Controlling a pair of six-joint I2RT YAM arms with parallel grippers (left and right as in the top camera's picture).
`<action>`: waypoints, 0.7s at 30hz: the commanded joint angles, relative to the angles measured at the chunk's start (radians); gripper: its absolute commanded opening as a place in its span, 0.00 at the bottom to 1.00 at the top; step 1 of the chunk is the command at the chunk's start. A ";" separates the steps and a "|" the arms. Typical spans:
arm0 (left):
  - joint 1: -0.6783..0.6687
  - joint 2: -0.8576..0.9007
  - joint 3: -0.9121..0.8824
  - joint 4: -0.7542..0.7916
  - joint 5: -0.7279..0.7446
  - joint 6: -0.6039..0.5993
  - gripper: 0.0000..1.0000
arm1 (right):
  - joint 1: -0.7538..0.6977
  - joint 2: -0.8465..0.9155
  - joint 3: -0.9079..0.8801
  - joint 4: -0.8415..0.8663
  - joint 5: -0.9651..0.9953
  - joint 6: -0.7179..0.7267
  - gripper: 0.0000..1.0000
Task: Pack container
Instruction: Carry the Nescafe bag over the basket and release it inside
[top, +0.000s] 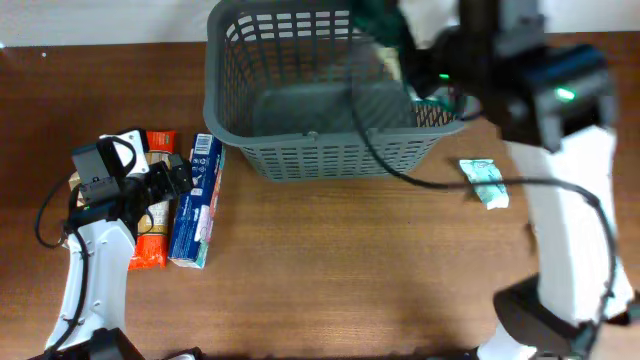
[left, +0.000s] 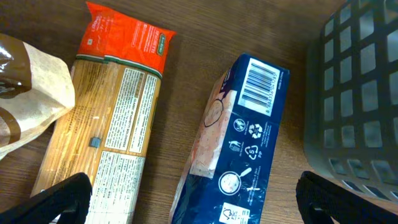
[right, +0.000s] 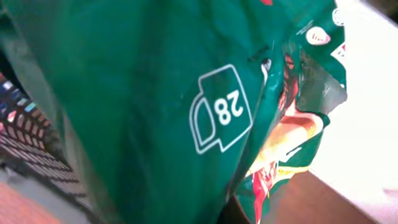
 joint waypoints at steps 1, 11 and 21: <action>0.006 0.005 0.016 0.003 0.014 -0.009 0.99 | -0.002 0.062 0.020 0.046 0.024 -0.056 0.04; 0.006 0.005 0.016 0.003 0.014 -0.009 0.99 | 0.001 0.309 0.018 0.031 -0.058 -0.039 0.04; 0.006 0.005 0.016 0.003 0.014 -0.009 0.99 | 0.002 0.410 -0.010 0.042 -0.062 0.032 0.04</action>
